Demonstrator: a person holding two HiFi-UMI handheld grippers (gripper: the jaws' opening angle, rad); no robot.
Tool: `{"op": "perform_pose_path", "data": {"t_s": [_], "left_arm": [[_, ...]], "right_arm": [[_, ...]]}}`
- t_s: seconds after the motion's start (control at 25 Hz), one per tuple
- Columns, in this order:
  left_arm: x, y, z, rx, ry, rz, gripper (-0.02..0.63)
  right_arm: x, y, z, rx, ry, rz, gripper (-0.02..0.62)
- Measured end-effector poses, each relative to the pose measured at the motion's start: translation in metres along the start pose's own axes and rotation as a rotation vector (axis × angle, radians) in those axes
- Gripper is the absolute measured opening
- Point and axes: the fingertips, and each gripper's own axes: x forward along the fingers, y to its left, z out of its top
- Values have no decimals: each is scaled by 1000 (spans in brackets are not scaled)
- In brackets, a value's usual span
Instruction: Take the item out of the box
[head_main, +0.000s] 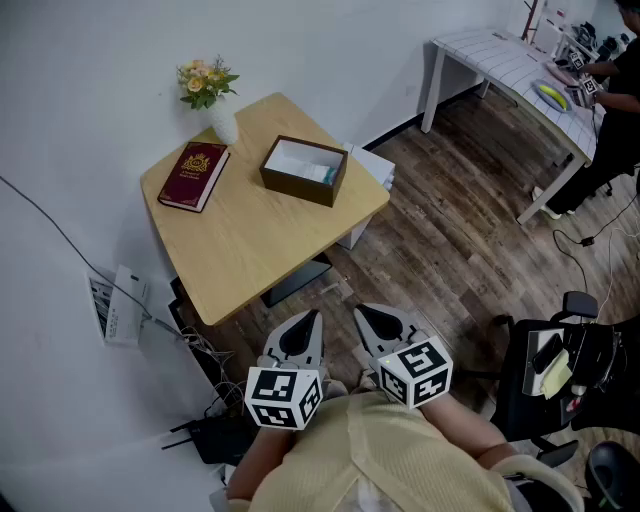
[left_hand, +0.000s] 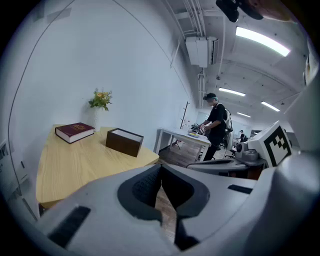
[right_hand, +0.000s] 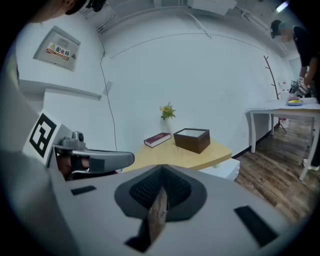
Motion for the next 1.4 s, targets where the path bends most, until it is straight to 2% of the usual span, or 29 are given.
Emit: {"op": "perform_pose_path", "data": {"t_s": [0.36, 0.6, 0.88, 1.08, 1.4], "left_arm": [[13, -19, 0, 8, 5, -17, 21], [17, -38, -11, 24, 4, -27, 21], [15, -15, -14, -29, 10, 18, 21], [37, -2, -2, -8, 8, -30, 21], [75, 32, 28, 17, 17, -104, 21]], "right_arm": [[-9, -11, 2, 19, -19, 20, 29], [-14, -17, -7, -15, -10, 35, 31], [-5, -18, -10, -10, 20, 35, 31], [14, -34, 3, -35, 13, -7, 31], [57, -57, 29, -16, 10, -85, 31]]}}
